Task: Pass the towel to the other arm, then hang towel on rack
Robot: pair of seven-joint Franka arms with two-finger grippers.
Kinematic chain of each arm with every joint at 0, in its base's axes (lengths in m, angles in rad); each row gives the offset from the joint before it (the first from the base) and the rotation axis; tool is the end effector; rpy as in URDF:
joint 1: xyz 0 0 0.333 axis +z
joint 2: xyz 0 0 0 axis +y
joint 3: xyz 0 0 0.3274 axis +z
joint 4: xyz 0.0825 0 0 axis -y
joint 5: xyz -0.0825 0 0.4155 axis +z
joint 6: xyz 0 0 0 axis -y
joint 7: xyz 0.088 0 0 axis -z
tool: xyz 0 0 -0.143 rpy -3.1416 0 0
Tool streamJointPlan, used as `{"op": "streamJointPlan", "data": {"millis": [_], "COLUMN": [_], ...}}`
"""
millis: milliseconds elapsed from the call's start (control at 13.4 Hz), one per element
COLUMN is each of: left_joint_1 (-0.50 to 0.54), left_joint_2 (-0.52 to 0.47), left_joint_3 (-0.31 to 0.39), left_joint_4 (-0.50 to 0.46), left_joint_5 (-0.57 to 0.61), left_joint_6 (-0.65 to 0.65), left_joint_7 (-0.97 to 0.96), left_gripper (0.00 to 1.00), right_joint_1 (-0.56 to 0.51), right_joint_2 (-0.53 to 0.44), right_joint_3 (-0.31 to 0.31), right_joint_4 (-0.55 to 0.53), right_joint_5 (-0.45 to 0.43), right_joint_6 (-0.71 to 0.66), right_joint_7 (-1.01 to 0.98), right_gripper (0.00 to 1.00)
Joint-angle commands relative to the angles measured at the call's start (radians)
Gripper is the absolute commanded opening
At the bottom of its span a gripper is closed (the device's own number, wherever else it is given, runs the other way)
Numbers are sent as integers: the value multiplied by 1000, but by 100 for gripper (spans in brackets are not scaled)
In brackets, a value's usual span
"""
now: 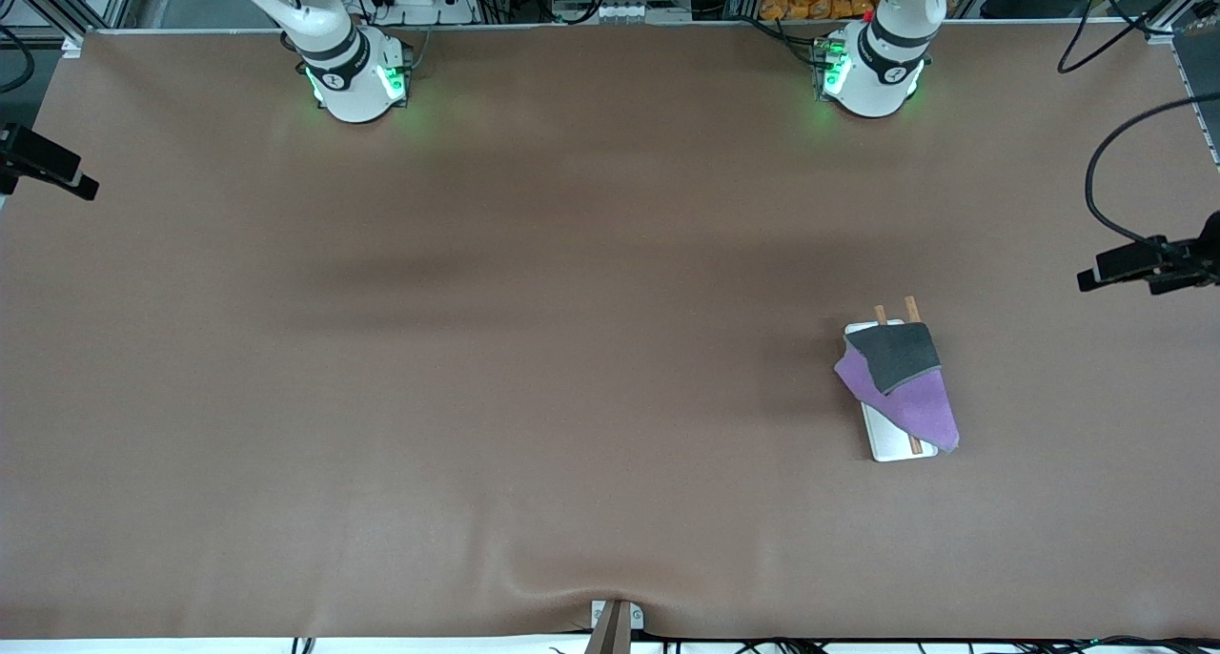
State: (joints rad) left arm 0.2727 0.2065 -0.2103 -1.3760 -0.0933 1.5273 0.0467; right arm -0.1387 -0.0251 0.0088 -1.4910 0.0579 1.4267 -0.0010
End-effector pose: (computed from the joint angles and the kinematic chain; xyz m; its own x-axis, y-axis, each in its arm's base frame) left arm 0.6421 0.0394 0.5704 0.9989 0.0142 -0.0440 0.0201 -0.9902 0.1379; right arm 0.5576 -0.0638 0.6418 0.9920 -0.1202 -0.0389 -0.1223 -0.9908 -0.0574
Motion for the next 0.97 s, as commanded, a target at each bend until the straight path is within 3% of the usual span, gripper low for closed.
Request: {"op": "streamJointPlan", "data": {"millis": [0,298,745,894], "left_joint_1": [-15,-15,-23,-56], "left_joint_2": [-68,-78,-125,-148], "left_joint_3": [-17,-50,-116,-107], "left_joint_4": [-21,12,5,-15], "left_joint_5": [65,164,167,165], "left_joint_6": [-7,-10,-10,-10], "left_joint_7": [-39,-22,-86,-109], "left_gripper": [100,100,100,100], "right_joint_1": [-19,-35,-29,-35], "right_joint_2": [-13,-13,-15,-15], "right_joint_3": [14,14,22,17], "right_joint_4": [0,3,14,14], "right_joint_5": [-7,-7,-73,-73], "right_joint_6": [0,5,-6,-11], "right_joint_7": [12,12,1,-2], "right_gripper": [100,100,100,100]}}
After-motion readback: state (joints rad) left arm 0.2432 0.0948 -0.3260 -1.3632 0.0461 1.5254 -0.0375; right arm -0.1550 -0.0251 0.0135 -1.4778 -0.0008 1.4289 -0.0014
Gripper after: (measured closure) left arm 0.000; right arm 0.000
